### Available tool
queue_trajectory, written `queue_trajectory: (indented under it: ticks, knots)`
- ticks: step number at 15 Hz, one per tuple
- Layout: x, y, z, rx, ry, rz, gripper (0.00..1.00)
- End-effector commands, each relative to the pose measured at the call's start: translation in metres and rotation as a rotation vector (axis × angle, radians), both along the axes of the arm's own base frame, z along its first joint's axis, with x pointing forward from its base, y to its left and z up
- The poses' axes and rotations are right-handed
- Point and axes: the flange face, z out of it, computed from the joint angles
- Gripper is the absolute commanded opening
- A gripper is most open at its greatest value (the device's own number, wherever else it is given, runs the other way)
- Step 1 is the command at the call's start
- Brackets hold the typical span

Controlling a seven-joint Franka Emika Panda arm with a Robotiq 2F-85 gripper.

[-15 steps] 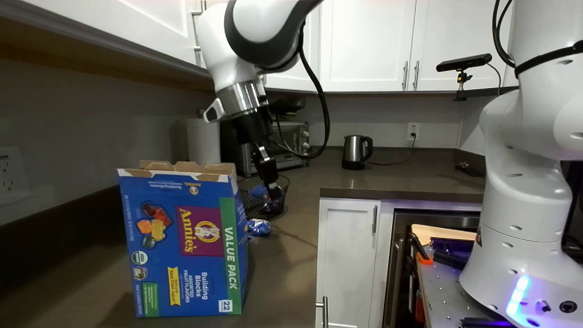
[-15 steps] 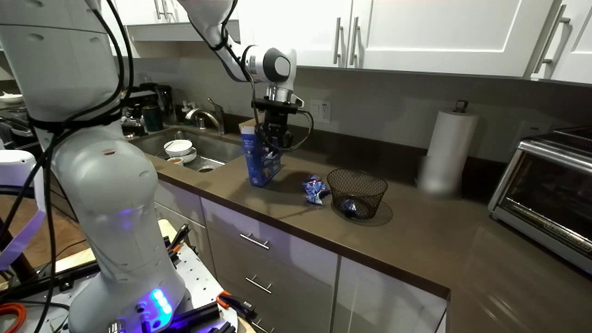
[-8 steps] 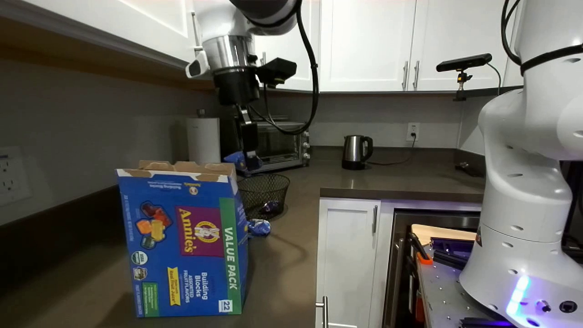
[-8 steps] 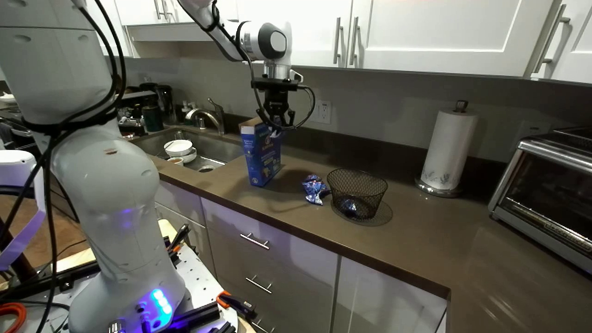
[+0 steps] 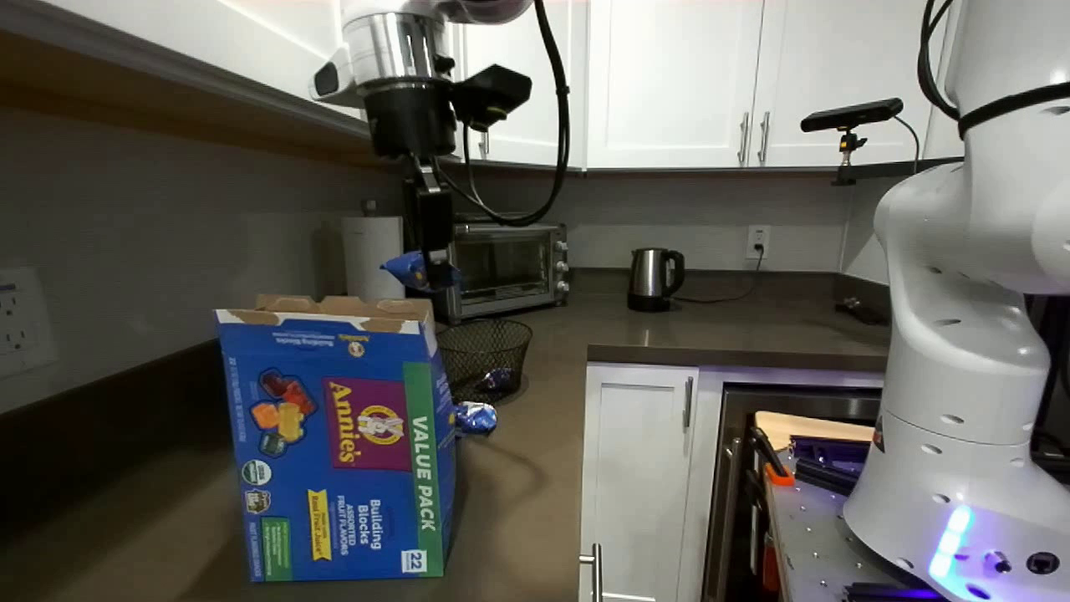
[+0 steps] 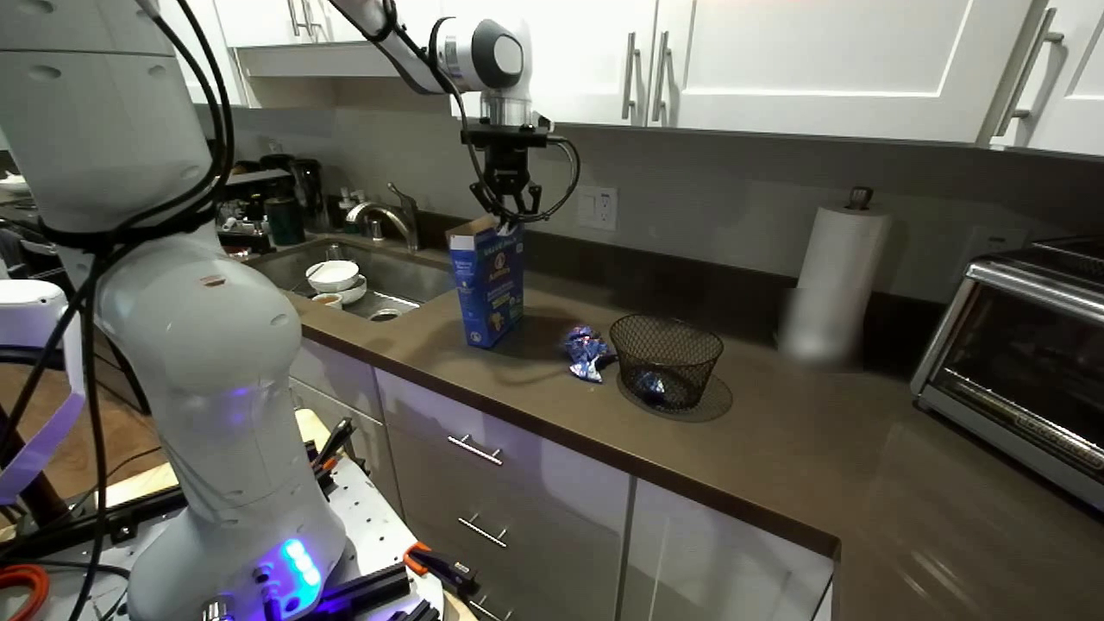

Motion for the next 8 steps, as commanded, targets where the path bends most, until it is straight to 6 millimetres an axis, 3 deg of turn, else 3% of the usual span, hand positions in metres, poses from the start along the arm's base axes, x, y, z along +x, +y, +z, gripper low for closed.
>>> queue_trajectory:
  ticks: [1, 8]
  knots:
    - [-0.004, 0.008, 0.015, -0.007, 0.021, 0.043, 0.04]
    - [-0.007, 0.027, 0.026, 0.004, 0.014, 0.085, 0.04]
